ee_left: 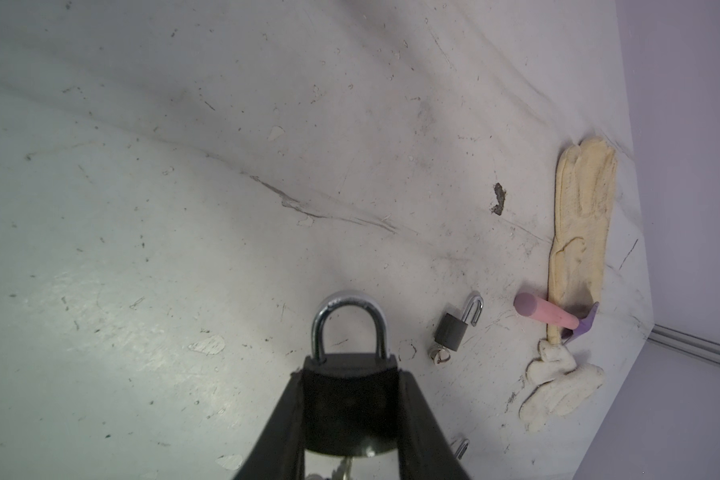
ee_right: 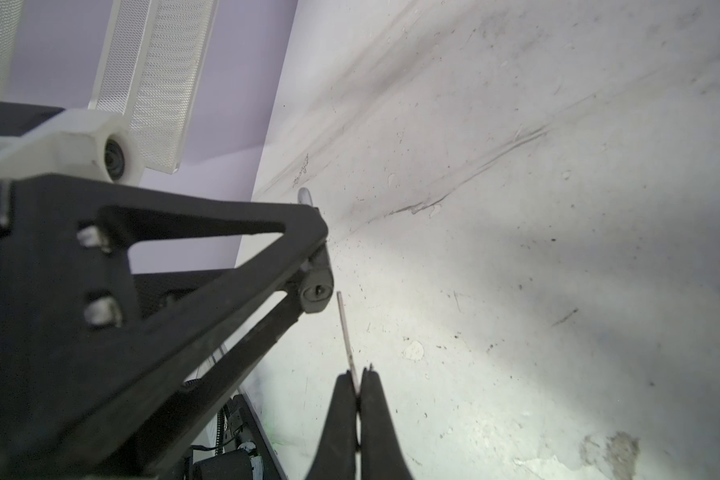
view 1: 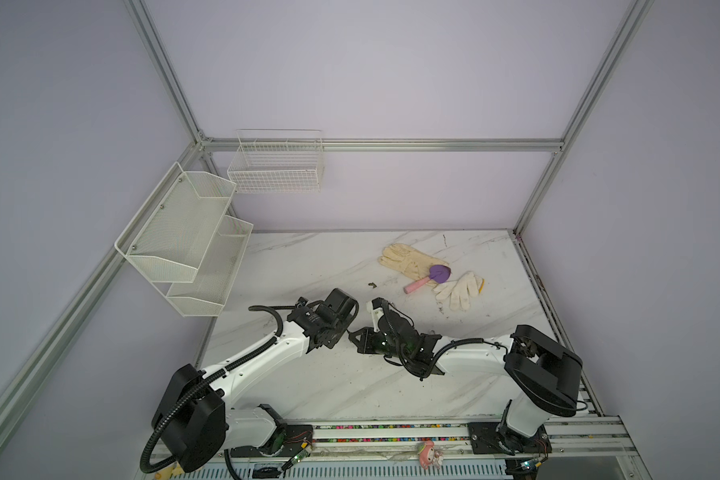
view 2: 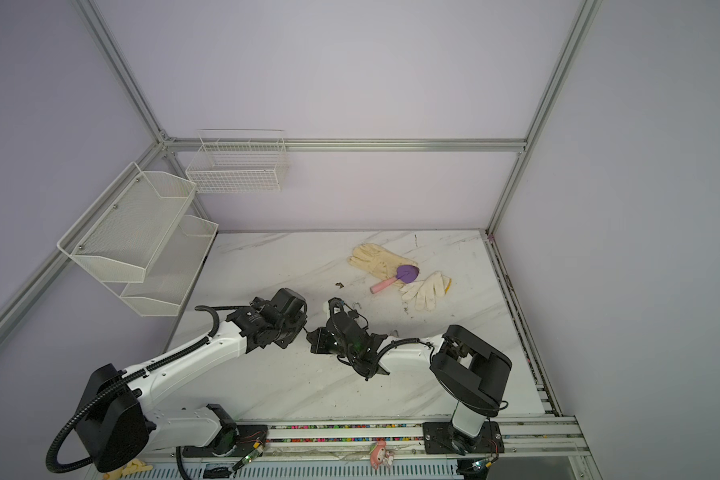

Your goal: Unlock with the key

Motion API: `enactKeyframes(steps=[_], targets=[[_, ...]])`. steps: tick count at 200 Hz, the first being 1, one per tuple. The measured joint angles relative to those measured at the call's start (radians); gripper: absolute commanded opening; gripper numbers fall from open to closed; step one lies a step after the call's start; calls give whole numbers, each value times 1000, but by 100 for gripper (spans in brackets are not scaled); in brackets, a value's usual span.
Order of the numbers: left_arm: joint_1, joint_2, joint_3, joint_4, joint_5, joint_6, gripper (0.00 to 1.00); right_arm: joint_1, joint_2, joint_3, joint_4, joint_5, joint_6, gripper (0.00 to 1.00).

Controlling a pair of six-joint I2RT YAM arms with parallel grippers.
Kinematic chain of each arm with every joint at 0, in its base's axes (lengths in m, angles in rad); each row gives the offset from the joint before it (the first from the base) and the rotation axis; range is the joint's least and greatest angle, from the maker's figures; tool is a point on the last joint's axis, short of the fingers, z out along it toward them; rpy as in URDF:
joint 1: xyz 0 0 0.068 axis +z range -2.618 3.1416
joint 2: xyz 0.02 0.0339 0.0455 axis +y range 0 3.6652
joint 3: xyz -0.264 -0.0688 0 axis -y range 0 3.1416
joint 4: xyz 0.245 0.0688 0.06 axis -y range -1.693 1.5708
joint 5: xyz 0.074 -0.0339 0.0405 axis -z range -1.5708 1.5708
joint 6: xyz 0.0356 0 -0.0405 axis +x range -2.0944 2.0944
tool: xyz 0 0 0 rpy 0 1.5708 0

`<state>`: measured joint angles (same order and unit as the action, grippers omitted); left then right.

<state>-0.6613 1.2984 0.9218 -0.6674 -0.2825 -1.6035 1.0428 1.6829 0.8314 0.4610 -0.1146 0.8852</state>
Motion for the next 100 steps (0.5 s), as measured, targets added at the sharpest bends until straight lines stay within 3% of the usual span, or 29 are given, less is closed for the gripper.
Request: enactKeyframes(steps=[100], targets=[[6,-2,0,3,5,4,0,0,1,18,3,-3,-5,0]])
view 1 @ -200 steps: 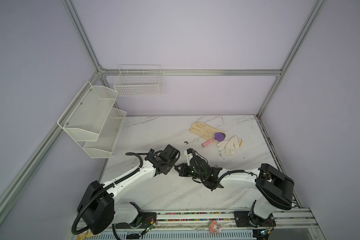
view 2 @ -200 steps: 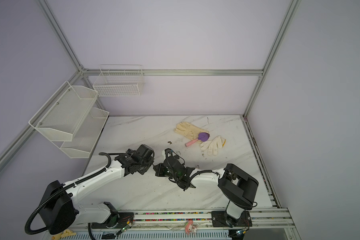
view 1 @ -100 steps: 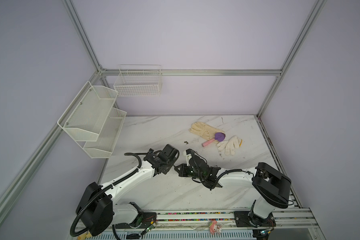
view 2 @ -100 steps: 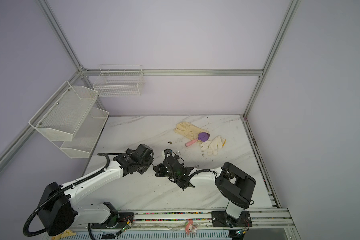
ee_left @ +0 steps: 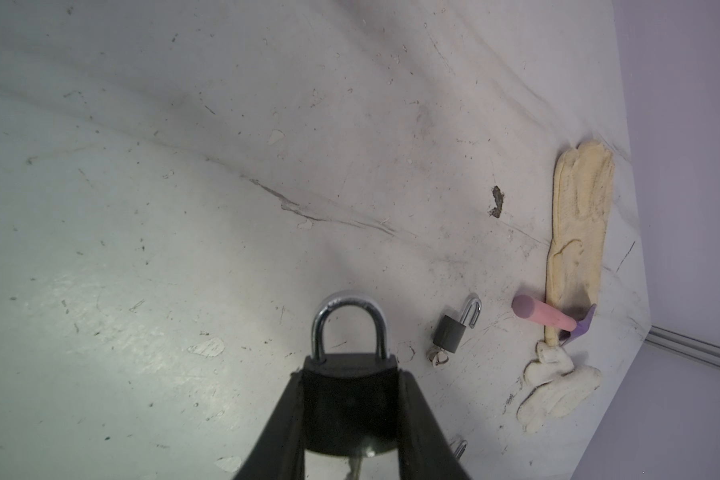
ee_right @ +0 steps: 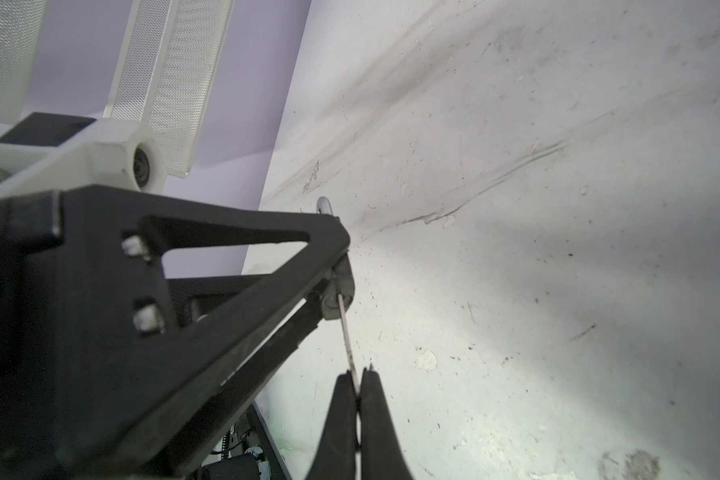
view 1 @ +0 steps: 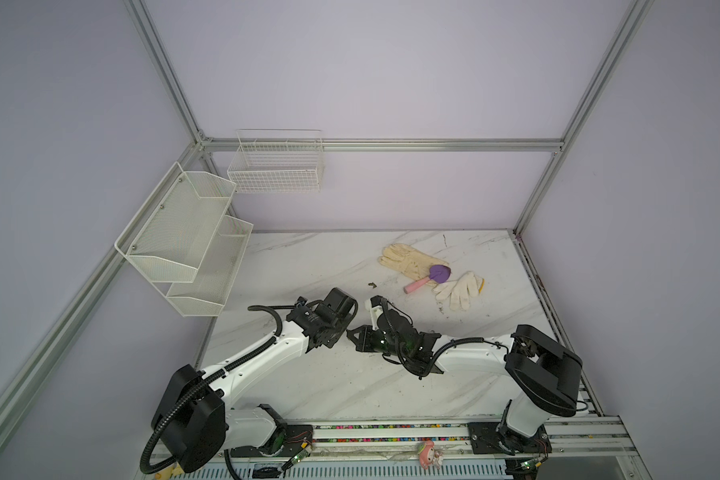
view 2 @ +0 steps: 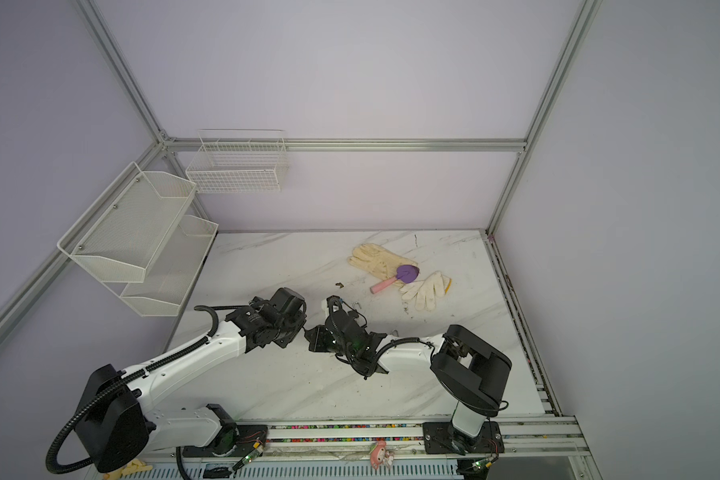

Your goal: Unlock with the key

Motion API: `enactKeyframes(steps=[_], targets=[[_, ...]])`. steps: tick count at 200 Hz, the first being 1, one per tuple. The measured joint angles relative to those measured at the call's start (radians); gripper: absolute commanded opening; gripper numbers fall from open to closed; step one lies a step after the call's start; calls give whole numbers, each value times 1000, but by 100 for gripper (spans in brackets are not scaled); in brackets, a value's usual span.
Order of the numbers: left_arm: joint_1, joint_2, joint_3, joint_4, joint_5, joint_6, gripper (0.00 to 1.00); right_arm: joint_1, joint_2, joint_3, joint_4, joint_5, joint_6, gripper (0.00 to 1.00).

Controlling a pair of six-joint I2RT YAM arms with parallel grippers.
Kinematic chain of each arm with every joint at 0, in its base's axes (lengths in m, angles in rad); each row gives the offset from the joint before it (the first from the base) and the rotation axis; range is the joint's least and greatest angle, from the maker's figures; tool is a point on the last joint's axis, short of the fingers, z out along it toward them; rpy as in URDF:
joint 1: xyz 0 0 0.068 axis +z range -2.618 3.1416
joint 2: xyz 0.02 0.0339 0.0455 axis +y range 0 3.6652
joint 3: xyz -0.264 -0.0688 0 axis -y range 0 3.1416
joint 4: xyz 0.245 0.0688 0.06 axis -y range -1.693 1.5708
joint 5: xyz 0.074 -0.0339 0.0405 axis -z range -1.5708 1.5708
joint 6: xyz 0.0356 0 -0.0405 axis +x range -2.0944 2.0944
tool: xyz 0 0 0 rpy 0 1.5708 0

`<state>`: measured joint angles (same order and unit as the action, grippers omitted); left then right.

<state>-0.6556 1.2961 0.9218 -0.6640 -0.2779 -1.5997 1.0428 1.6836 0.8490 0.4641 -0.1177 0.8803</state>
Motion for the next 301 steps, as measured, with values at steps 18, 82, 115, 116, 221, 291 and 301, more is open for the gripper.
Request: enactKeyframes(steps=[18,82,115,116,221,291,301], targets=[[0,-2,0,3,2,0,0,0,2,4,-1,0,0,0],[7,-3,0,-1,0,14,0,0,19,11,15,2,5,0],[7,-4,0,-1,1,14,0,0,19,11,12,14,11,0],[7,-4,0,-1,1,14,0,0,19,12,11,14,12,0],[-85,25,20,-17,-176,21,0,6,31,36,25,53,57,0],[-166,66,70,-33,-279,3,0,5,53,-57,264,56,21,0],[-177,66,78,-37,-291,4,0,1,60,-57,284,41,9,0]])
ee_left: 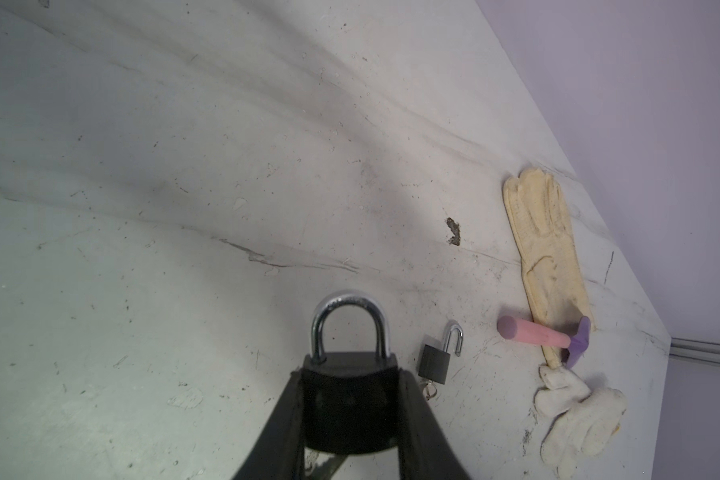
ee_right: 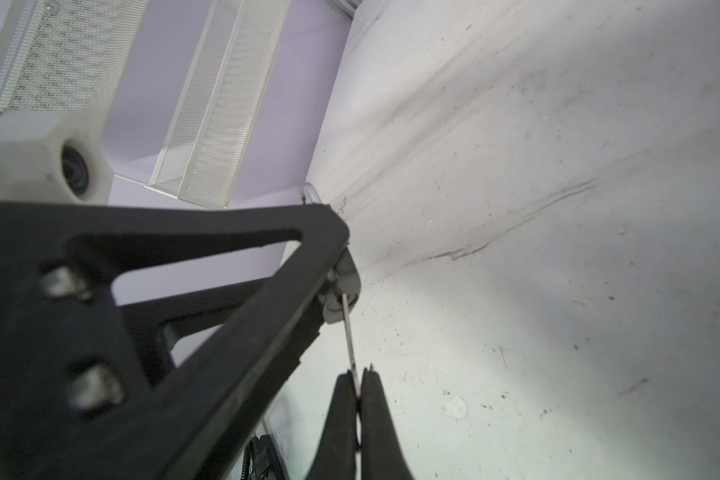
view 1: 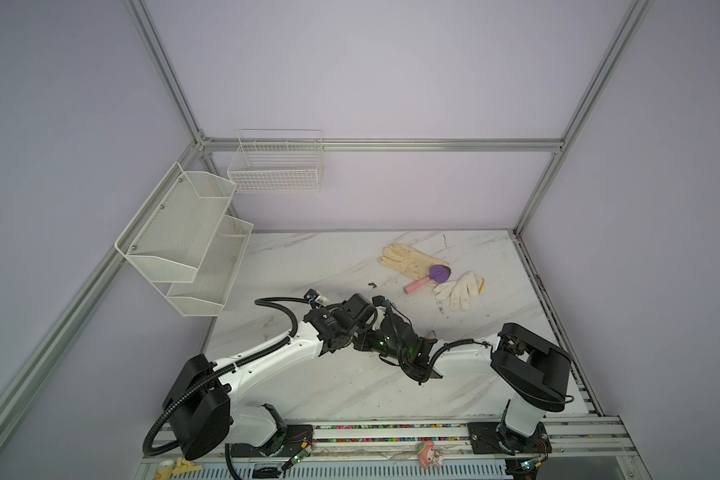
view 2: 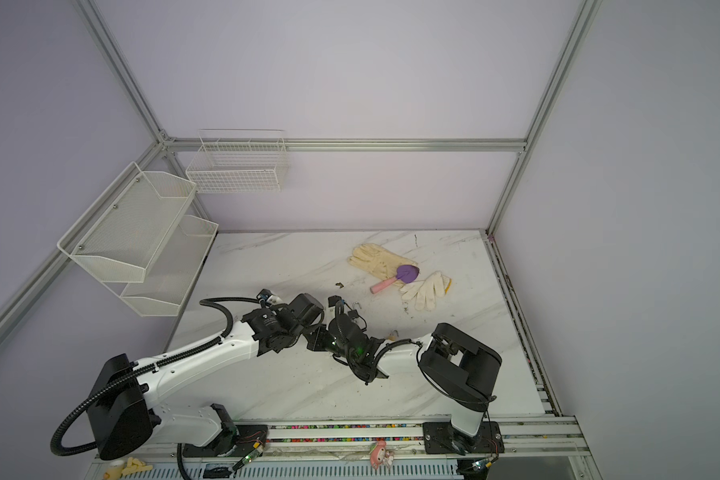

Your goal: Unlock with the key

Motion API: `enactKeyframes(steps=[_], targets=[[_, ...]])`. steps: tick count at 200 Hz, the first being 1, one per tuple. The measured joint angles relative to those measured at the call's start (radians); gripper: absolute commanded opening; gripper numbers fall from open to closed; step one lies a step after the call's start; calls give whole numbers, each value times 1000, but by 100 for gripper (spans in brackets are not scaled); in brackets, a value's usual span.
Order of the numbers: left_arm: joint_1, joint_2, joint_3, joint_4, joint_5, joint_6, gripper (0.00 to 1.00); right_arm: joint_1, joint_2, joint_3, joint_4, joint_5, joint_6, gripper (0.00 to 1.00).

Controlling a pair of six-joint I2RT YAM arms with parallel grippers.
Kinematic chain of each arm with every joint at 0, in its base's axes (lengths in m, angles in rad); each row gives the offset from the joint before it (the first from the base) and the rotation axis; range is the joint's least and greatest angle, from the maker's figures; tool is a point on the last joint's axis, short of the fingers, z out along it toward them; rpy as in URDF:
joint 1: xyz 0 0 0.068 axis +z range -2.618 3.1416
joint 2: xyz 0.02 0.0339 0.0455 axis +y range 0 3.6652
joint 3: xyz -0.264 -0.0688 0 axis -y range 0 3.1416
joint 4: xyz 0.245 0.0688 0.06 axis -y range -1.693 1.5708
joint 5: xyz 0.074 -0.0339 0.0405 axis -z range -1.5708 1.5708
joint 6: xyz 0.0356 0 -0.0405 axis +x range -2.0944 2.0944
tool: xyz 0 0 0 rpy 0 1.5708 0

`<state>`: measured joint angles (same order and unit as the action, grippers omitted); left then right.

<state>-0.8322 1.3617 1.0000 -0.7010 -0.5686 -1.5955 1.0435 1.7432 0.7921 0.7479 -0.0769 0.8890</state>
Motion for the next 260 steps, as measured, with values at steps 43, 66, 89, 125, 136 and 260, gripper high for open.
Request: enactKeyframes(steps=[43,66,89,125,136,260], targets=[[-39,-1,7,-4,-20,3,0,-2,-20,-2,-39,1,-42,0],[-55,-2,24,-24,-35,8,0,0,-51,-5,-70,6,-65,0],[-66,-10,37,-47,-47,13,0,0,-77,-16,-83,2,-72,0],[-80,-16,60,-103,-48,30,0,0,-121,-62,-71,-38,-71,0],[-81,-21,66,-120,-48,37,0,-1,-128,-66,-70,-53,-71,0],[-56,-47,71,-267,-99,87,0,-35,-156,-66,-43,-239,-30,0]])
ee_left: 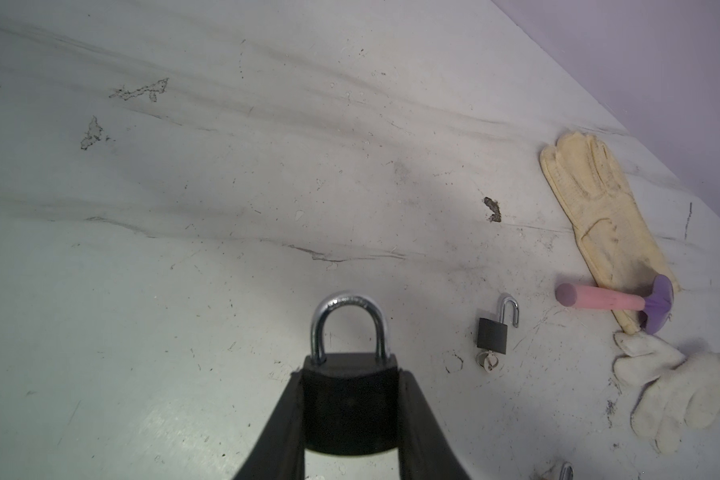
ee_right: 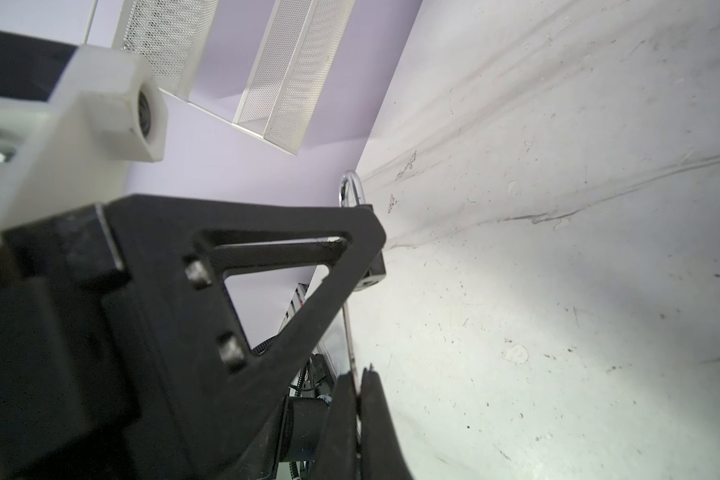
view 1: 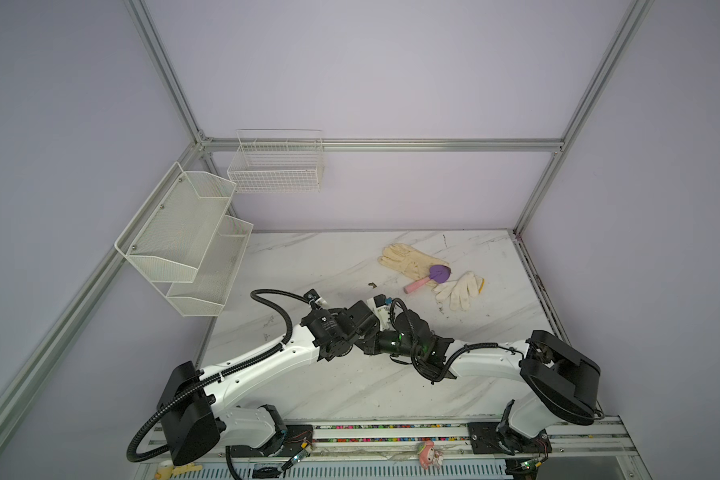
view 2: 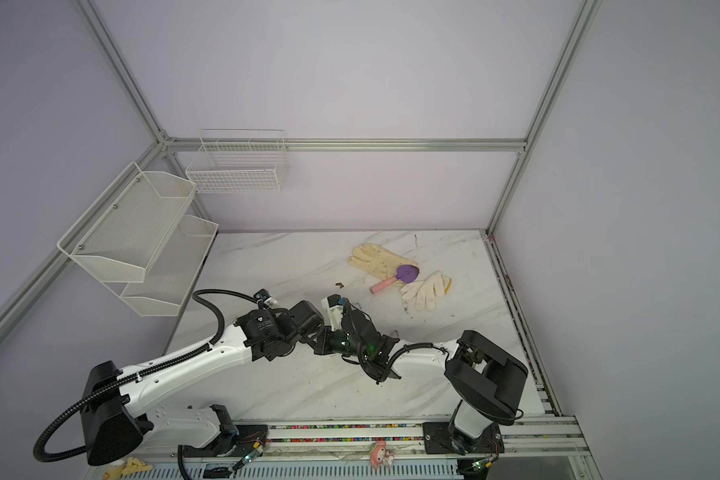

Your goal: Unlock with the key

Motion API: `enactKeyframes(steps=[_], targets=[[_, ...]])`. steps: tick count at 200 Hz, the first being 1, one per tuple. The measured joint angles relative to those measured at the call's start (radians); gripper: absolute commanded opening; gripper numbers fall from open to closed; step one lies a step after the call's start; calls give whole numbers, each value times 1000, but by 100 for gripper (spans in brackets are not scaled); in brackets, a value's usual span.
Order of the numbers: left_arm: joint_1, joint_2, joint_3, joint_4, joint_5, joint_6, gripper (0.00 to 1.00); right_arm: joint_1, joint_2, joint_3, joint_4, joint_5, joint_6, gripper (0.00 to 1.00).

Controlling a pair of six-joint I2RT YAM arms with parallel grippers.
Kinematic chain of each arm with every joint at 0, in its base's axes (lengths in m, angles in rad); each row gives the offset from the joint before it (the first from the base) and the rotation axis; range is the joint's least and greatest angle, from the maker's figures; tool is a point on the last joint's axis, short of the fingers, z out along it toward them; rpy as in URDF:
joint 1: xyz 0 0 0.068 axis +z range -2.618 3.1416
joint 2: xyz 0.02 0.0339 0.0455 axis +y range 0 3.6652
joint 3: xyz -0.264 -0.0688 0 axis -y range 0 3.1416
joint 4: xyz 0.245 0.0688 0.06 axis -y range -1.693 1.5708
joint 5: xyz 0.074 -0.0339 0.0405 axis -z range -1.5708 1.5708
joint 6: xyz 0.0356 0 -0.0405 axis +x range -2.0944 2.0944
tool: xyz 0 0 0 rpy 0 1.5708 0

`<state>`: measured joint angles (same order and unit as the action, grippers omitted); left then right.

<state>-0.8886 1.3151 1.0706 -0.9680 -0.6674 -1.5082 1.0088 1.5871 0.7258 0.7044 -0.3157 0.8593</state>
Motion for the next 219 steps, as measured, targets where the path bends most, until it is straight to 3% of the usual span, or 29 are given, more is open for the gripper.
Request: enactKeyframes(steps=[98,168,219], targets=[[130,-106,0,42,71,57,0,1,6,0,57,-18,57,0],[136,-100,0,80,126,58,0,8,76,124,5,0,51,0],[137,-100,0,81,129,58,0,13,76,129,-35,22,51,0]])
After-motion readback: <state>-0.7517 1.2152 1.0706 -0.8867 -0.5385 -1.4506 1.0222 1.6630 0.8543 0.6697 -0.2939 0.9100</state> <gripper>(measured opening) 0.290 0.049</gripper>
